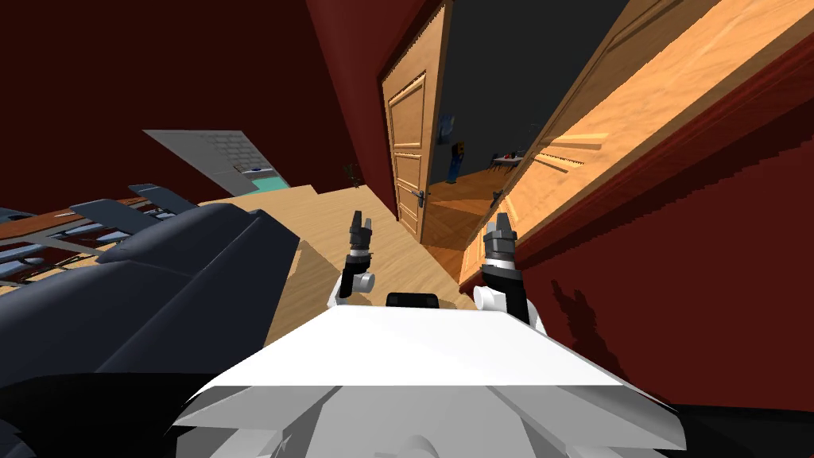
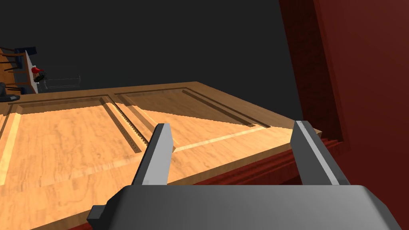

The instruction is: Push the door open

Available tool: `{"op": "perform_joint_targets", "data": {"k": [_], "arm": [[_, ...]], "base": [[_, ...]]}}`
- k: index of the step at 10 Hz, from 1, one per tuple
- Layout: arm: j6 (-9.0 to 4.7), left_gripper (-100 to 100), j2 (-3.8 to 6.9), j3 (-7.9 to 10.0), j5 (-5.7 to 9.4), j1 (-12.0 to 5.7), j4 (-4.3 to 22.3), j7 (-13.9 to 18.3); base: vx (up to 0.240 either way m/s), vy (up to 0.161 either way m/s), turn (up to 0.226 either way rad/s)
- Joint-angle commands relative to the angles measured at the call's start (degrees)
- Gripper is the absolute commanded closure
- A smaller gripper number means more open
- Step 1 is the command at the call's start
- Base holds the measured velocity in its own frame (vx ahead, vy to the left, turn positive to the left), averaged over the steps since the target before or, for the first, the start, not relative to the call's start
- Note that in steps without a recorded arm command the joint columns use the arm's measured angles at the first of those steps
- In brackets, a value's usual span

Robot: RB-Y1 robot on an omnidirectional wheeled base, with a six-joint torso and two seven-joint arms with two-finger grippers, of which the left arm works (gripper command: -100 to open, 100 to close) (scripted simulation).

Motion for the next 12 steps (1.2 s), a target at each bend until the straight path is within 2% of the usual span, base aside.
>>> {"op": "perform_joint_targets", "data": {"k": [1, 4, 6, 9, 12], "arm": [[0.57, -100, 0.35, -0.82, 0.59, -1.65, 2.3, 0.1], [0.86, -100, 0.84, -1.86, 1.39, -3.72, 5.6, 0.3], [1.18, -100, 1.23, -3.0, 2.26, -5.98, 9.2, 0.5], [1.42, -100, 1.5, -3.87, 2.92, -7.69, 12.0, 0.7], [1.85, -100, 1.82, -5.39, 4.07, -10.69, 16.8, 1.0]], "base": [[0.157, 0.052, -0.121], [0.139, 0.066, -0.089], [0.137, 0.081, -0.112], [0.12, 0.079, -0.07], [0.138, 0.071, -0.112]]}}
